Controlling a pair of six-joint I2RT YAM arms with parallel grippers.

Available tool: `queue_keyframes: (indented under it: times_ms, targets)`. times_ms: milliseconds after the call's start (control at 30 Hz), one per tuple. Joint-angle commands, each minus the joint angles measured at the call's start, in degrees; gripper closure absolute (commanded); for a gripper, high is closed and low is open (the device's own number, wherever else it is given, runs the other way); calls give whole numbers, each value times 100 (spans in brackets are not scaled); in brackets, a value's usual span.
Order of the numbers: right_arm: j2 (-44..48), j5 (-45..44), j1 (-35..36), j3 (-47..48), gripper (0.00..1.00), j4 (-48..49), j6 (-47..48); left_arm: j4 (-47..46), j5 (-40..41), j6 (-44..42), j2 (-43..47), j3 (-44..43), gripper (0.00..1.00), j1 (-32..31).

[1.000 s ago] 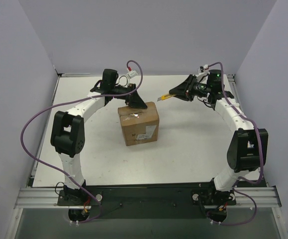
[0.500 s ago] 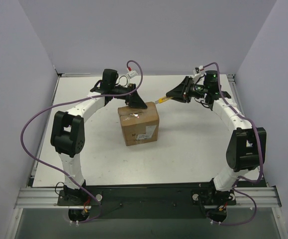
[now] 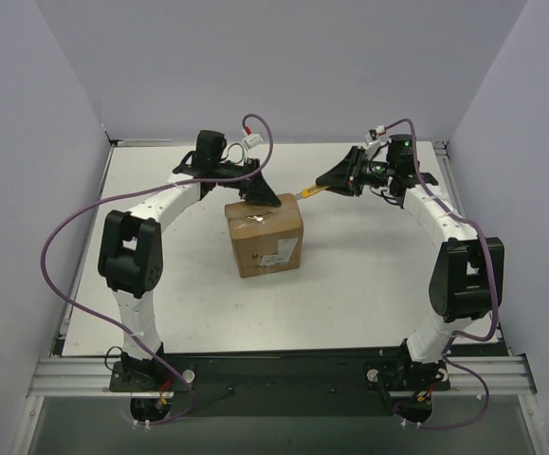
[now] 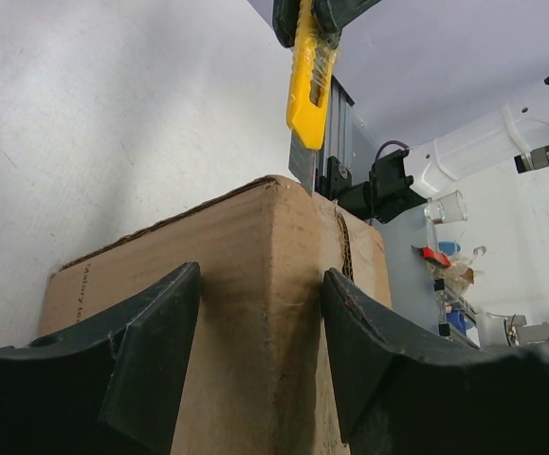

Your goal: Unpack the express box

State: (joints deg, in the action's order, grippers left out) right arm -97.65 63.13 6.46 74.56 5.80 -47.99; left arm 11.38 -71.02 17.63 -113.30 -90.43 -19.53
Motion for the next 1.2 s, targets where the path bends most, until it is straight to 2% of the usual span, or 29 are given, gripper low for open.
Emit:
queue_keyframes:
  times_ms: [0, 267, 433, 1167]
  targets:
    - [-88, 296, 101, 234, 100, 35, 219, 119, -52, -172, -87, -308, 37, -42]
    - [-62, 454, 84, 278, 100, 35, 272, 154, -43, -207, -114, -317, 37, -51]
    - [-70, 621, 13, 49, 100, 913, -377, 172, -52, -216, -131, -317, 37, -51]
    - [-193, 349, -4, 216, 100, 369, 96, 181, -61, -216, -167, -361, 38, -51]
